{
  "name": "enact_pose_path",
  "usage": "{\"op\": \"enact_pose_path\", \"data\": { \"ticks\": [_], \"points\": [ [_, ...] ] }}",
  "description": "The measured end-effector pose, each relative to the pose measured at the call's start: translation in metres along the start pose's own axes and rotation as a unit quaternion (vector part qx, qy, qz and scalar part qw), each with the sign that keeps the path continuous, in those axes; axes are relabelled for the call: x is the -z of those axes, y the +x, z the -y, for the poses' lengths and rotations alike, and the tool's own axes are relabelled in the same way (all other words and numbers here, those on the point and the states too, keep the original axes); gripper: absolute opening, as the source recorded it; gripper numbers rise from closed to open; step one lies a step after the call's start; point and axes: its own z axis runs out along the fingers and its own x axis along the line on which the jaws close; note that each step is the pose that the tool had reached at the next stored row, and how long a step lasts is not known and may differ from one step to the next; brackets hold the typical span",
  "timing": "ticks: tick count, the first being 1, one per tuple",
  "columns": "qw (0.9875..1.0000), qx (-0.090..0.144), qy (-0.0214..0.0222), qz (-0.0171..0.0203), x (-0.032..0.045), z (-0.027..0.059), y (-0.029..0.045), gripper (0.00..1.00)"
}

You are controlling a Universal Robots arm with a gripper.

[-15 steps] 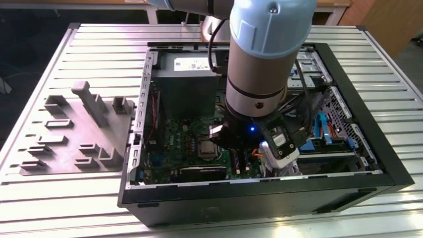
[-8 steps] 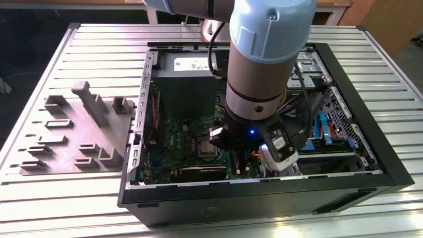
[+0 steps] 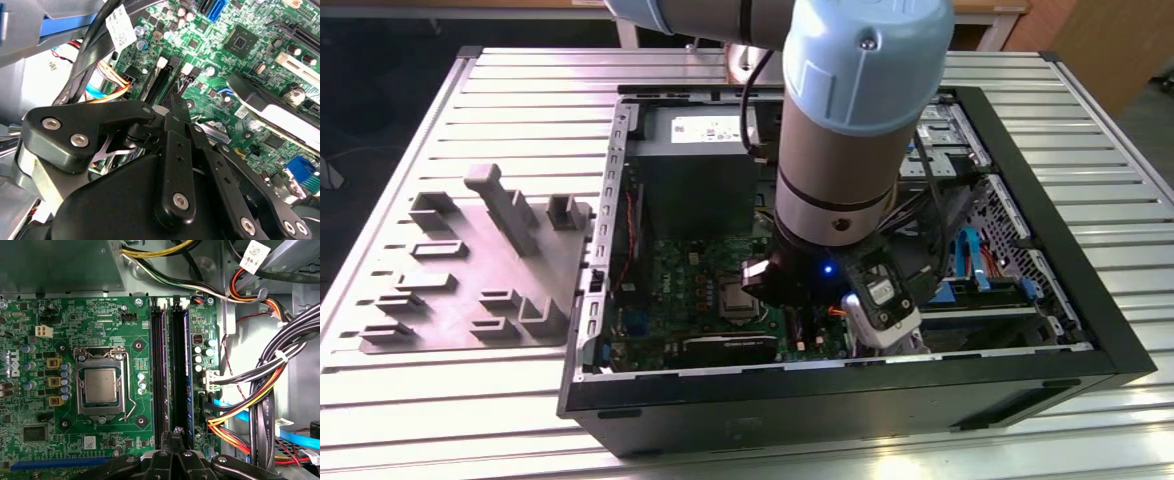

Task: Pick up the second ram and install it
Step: 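Press down the second ram until it locks into place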

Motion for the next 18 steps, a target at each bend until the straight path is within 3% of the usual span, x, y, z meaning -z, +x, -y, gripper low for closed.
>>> {"op": "enact_pose_path", "data": {
  "ticks": [18],
  "points": [
    [1.0000, 0.000, 0.0008, -0.0001, -0.0068, 0.0002, 0.0003, 0.10]
  ]
}}
